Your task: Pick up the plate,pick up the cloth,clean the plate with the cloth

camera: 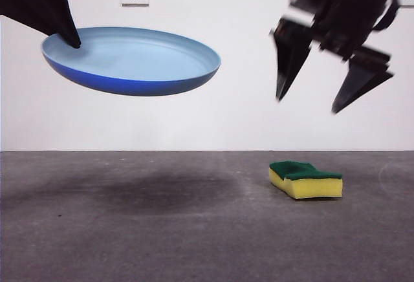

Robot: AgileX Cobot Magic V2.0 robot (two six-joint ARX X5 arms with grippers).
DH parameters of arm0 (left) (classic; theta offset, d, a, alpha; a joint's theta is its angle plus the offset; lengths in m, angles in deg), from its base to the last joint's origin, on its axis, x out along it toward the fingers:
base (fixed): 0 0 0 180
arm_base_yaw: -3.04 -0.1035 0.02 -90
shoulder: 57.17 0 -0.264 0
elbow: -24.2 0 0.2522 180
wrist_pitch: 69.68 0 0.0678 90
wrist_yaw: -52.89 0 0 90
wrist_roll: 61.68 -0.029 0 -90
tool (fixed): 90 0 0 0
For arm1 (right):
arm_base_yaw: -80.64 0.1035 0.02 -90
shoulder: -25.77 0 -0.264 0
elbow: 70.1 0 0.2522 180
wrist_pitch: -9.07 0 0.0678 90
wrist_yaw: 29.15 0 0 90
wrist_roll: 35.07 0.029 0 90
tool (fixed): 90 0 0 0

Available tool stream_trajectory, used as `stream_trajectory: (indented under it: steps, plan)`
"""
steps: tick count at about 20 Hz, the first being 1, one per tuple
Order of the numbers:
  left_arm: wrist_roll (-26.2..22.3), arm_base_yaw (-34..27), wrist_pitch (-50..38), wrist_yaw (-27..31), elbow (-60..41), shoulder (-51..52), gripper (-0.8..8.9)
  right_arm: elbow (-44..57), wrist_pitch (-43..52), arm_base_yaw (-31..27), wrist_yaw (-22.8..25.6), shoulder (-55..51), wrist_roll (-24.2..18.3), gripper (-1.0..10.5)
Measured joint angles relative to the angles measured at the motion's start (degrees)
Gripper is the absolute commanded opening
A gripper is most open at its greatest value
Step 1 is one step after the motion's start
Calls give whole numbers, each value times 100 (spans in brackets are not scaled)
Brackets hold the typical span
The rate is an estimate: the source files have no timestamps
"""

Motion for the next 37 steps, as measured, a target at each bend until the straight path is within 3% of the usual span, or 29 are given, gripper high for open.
stream_trajectory:
  steps: [8, 14, 17, 21, 24, 27, 33, 37]
  plan:
    - [-63, 0, 232, 11, 0, -2, -9, -341, 153, 96, 638, 1596, -192, 656]
    - [-87, 0, 236, 15, 0, -4, -9, -341, 352, 81, 619, 1794, -221, 589]
    - [-87, 0, 236, 15, 0, -2, -9, -341, 409, 81, 619, 1794, -221, 387]
    - [-87, 0, 236, 17, 0, -4, -9, -343, 372, 83, 616, 1821, -221, 338]
    - [-87, 0, 236, 17, 0, -4, -9, -363, 354, 83, 595, 1996, -219, 196]
    - [-101, 0, 236, 17, 0, -4, -9, -402, 337, 90, 588, 2083, -221, -23]
    - [-105, 0, 144, 214, 0, -4, -9, -391, 243, 162, 595, 1878, -157, -16]
    - [-105, 0, 81, 409, 0, -111, -9, -389, 151, 203, 404, 785, 33, -16]
